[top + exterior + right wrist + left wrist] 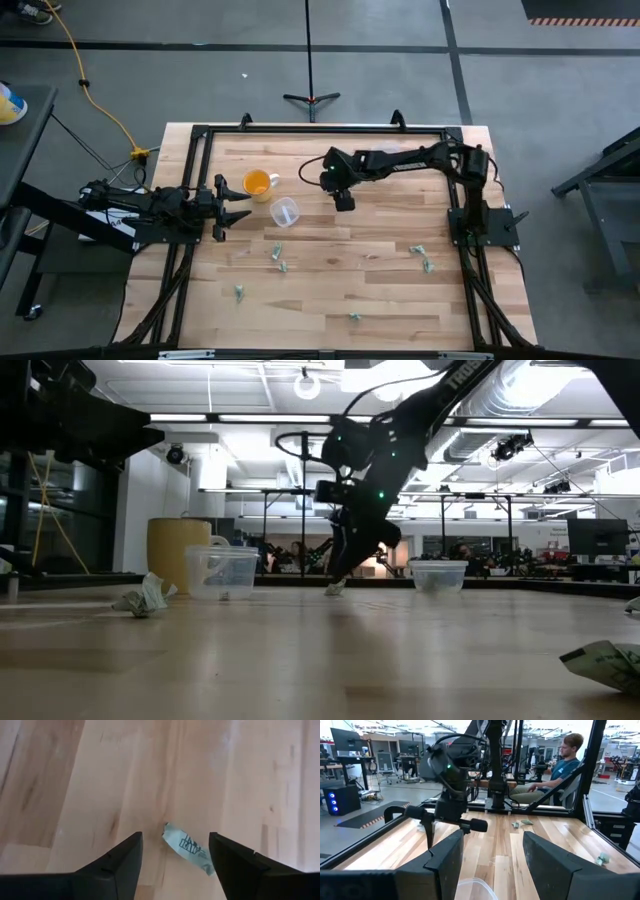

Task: Pick and place Stevia / Truvia into bins
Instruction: Put the stevia packet into the top transparent container

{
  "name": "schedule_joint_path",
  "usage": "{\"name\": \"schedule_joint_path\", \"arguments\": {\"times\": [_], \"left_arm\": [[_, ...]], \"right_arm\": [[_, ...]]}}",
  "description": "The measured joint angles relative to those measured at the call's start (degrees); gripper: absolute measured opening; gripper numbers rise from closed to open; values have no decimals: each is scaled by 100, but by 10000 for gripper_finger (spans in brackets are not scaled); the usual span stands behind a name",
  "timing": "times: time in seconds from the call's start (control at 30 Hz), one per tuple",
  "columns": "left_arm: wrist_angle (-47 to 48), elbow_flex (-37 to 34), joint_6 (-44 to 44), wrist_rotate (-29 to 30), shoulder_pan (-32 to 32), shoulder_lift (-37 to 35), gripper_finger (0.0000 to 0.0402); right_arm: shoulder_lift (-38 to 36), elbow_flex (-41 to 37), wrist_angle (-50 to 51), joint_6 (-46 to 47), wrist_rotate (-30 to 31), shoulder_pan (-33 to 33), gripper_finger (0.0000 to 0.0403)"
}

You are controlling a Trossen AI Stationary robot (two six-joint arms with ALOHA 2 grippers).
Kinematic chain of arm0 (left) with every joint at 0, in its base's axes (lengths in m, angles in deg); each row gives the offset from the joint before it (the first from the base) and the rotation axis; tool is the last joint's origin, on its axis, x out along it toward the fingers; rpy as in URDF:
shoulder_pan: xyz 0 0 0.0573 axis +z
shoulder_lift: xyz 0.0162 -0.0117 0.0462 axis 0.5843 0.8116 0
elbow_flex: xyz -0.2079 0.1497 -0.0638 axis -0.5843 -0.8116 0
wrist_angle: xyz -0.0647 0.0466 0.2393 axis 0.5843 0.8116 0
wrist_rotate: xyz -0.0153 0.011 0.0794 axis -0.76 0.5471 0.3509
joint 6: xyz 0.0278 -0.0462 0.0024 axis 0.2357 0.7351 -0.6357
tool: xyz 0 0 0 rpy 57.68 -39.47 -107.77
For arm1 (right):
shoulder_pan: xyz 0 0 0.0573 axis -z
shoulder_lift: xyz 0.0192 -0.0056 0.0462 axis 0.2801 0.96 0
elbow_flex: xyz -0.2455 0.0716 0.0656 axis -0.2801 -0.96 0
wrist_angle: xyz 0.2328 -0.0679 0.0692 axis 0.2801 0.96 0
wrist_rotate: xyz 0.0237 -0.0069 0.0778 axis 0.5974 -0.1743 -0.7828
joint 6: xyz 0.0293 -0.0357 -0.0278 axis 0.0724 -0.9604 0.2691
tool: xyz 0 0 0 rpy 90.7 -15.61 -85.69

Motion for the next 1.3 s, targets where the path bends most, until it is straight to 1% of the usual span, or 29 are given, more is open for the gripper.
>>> {"name": "schedule_joint_path", "arguments": {"times": [0.17,0.4,0.53,0.7,0.97,1.03,1.1,1.2,1.3], "left_arm": [[0,0,1,0,1,0,241],[7,0,-1,0,-1,0,241],[7,0,-1,0,1,-1,241],[7,0,-1,0,2,0,241],[9,1,-1,0,-1,0,241],[9,2,-1,0,2,0,241],[9,1,-1,-2,1,-1,241],[17,0,-1,-2,-1,-2,241],[18,0,-1,-2,-1,0,241]], "right_arm": [[274,0,-342,-77,-273,158,199],[358,2,-149,-102,-296,272,173],[358,2,-76,-102,-209,271,151],[356,2,-62,-96,-41,261,108],[351,2,-61,175,107,255,17],[319,2,-27,180,213,255,5],[228,-2,81,184,398,240,8],[-21,-4,371,184,844,227,15],[-384,0,857,235,1266,251,10]]}}
